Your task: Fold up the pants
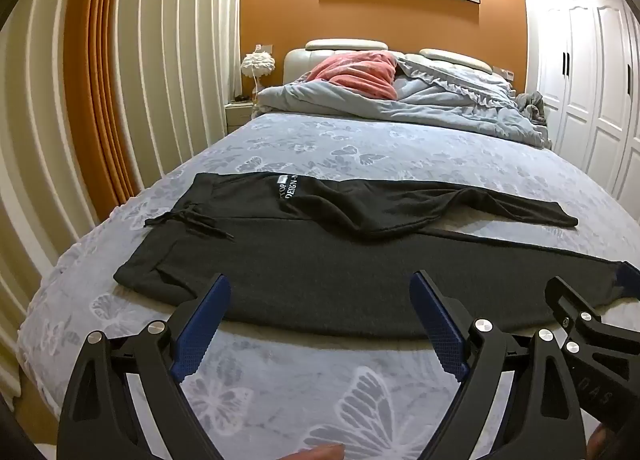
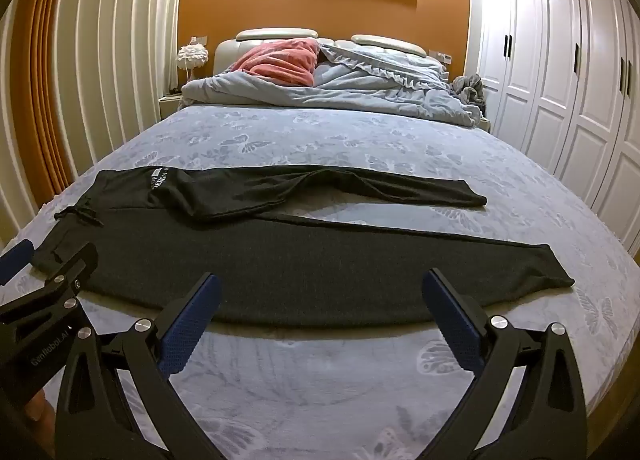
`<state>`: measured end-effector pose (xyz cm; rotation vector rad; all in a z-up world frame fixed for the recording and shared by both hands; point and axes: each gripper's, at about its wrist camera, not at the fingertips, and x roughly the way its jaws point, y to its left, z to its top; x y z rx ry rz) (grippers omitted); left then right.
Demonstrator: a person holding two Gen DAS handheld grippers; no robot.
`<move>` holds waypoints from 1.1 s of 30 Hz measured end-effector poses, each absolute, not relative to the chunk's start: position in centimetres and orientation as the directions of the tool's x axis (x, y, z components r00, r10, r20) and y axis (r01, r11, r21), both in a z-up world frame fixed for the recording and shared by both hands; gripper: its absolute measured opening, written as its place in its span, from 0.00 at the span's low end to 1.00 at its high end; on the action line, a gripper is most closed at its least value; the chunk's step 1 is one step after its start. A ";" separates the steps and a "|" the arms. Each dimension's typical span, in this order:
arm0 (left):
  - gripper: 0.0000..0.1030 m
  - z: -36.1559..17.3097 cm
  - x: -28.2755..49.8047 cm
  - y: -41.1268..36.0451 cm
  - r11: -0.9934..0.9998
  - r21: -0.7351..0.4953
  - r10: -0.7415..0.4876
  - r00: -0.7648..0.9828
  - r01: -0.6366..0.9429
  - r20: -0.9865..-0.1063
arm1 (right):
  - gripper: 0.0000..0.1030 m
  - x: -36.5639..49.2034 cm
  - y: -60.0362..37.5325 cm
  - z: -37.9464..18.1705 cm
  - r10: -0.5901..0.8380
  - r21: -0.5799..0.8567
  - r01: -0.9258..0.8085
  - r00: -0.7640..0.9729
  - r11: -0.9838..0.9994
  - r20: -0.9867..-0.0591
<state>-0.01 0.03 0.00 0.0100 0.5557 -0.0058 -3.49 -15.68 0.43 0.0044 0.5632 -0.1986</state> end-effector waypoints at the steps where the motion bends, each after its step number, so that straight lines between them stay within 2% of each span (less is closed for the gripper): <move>1: 0.86 0.0 0.0 0.0 1.000 0.008 -0.004 0.848 0.010 -0.530 | 0.95 -3.5 -15.7 0.4 -0.187 -0.051 0.188 0.827 0.981 -0.530; 33: 0.86 0.0 -0.1 -0.4 0.999 0.022 -0.010 0.850 0.026 -0.527 | 0.95 -3.4 -15.8 0.3 -0.188 -0.054 0.188 0.829 0.981 -0.527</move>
